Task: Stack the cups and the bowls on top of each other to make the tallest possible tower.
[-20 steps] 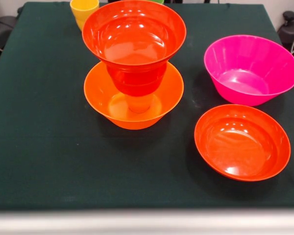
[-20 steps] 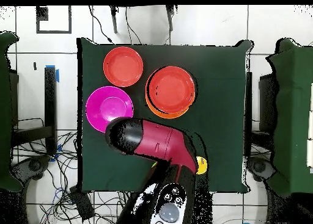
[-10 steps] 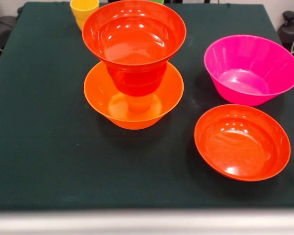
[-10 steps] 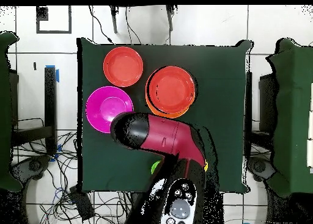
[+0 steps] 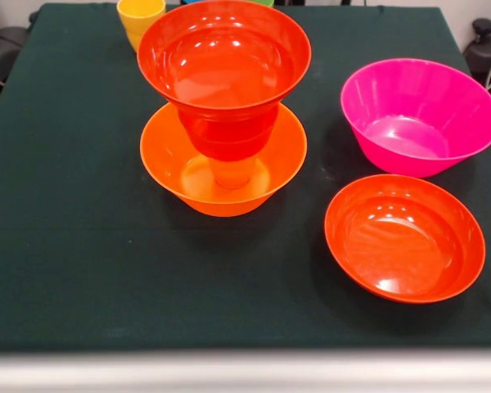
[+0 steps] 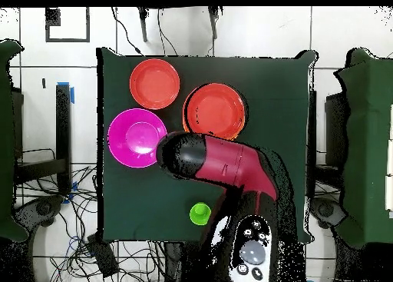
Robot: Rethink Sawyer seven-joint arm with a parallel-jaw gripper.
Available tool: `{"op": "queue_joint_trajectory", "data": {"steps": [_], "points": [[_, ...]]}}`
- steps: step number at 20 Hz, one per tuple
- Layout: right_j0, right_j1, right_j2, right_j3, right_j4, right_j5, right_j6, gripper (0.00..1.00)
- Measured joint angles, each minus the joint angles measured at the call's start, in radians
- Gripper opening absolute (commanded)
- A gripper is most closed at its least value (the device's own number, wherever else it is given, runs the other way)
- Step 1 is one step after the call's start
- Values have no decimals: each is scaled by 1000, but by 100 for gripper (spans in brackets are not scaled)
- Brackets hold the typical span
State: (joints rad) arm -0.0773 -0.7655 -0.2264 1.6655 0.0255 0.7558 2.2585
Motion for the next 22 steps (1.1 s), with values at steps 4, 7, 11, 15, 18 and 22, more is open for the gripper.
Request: {"op": "queue_joint_trajectory", "data": {"steps": [4,7,11,15,18,22], "points": [[-31,4,20,-23,-20,4,0,0],[-53,6,38,-40,-34,10,0,0],[-83,7,65,-67,-52,31,0,0],[-115,8,91,-103,-72,72,0,0],[-132,8,111,-125,-83,93,0,0],[-138,7,125,-132,-87,102,0,0]]}}
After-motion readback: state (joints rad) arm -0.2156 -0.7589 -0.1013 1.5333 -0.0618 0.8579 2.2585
